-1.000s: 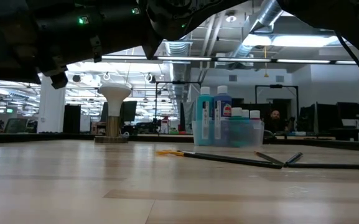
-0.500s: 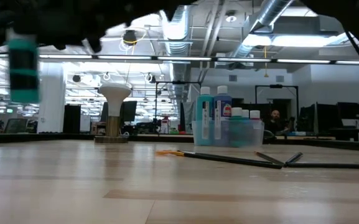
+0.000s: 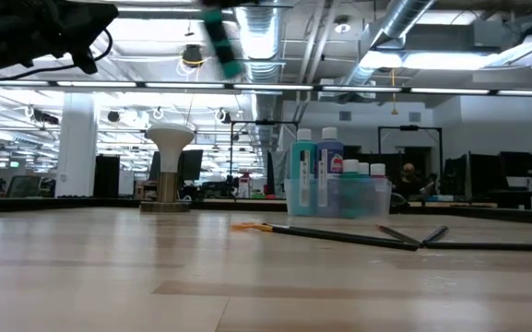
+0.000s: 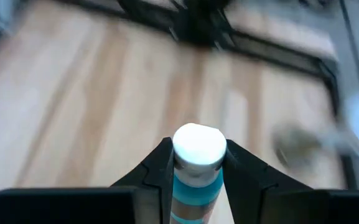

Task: Pick & Place Paint Supplies
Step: Put the small light blue paint bottle into the transparent bin

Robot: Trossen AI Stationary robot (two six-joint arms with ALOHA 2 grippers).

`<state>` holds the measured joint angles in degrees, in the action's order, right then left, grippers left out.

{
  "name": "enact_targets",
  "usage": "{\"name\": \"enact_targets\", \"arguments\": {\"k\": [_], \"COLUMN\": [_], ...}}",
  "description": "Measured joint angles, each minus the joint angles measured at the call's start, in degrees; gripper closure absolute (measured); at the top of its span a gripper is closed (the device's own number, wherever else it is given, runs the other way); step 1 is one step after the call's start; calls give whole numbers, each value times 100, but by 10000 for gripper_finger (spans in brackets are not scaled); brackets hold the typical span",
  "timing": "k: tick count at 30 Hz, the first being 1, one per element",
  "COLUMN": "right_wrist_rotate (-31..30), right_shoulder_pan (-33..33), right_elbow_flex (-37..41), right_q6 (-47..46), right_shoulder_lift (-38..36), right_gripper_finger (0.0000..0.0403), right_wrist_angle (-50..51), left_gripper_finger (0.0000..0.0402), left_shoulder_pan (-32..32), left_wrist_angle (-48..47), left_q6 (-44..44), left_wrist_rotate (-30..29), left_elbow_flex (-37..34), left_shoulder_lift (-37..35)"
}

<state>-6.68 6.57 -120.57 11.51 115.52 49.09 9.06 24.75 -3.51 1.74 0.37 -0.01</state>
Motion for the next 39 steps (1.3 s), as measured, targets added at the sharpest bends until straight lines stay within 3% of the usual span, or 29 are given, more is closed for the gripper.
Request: {"name": "enact_targets", "arguments": {"k": [5, 9, 12, 19, 23, 28, 35, 39], "right_wrist_rotate": [-688, -1222, -1736, -3420, -4412, -5834, -5904, -5357], "right_shoulder_pan": [93, 310, 571, 1383, 1635, 1590, 990, 615], "right_elbow_flex": [276, 1671, 3263, 7042, 8288, 9185, 9837, 10004], "right_q6": [-563, -1200, -1907, -3416, -3603, -3407, -3289, -2707], "right_shoulder_lift": [-734, -1806, -2800, -4976, -5703, -6161, -6344, -6341], "right_gripper_finger": [305, 305, 305, 305, 305, 305, 305, 305], "right_wrist_angle": [1112, 878, 234, -2489, -3653, -4443, -5194, -5998], "left_gripper_finger": [400, 400, 400, 400, 400, 400, 400, 400], "left_shoulder_pan": [2, 2, 0, 0, 0, 2, 1, 0], "left_wrist_angle": [-2, 0, 3, 8, 15, 17, 20, 20], "left_q6": [2, 2, 0, 0, 2, 1, 0, 2], "left_wrist_rotate": [0, 0, 0, 2, 0, 1, 1, 0], "left_elbow_flex": [1, -1, 0, 0, -1, -1, -1, 0], "left_shoulder_lift": [0, 0, 0, 0, 0, 0, 0, 0]}}
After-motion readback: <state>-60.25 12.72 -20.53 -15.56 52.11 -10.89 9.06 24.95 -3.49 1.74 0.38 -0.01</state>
